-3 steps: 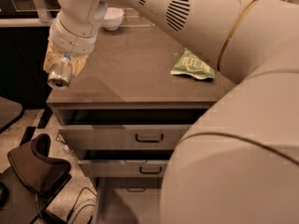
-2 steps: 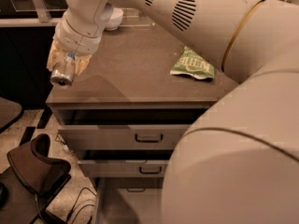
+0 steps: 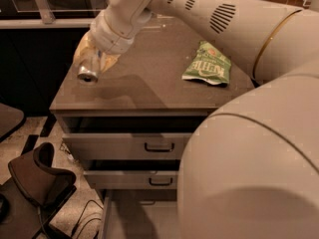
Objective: Pick redbull can from bottom drawer and place on counter
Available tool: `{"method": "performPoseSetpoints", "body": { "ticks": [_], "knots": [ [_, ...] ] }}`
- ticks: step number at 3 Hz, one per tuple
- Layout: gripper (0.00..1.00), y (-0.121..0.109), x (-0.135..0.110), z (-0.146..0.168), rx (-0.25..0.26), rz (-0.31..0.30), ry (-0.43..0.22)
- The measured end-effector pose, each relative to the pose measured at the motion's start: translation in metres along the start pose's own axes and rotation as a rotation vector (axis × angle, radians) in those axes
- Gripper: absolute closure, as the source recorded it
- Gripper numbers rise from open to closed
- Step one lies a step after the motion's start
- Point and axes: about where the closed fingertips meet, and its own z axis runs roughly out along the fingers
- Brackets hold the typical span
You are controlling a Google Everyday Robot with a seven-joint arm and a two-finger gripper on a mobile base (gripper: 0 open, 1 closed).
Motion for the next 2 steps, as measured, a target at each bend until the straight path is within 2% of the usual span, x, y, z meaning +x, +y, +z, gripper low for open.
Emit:
{"method": "performPoseSetpoints", "body": {
  "ticks": [1, 2],
  "knots": [
    [1.00, 0.022, 0.028, -0.006, -0.049, -0.007, -0.029],
    [1.00, 0.042, 0.043, -0.010, -0.134, 0.012, -0.095]
  ]
}}
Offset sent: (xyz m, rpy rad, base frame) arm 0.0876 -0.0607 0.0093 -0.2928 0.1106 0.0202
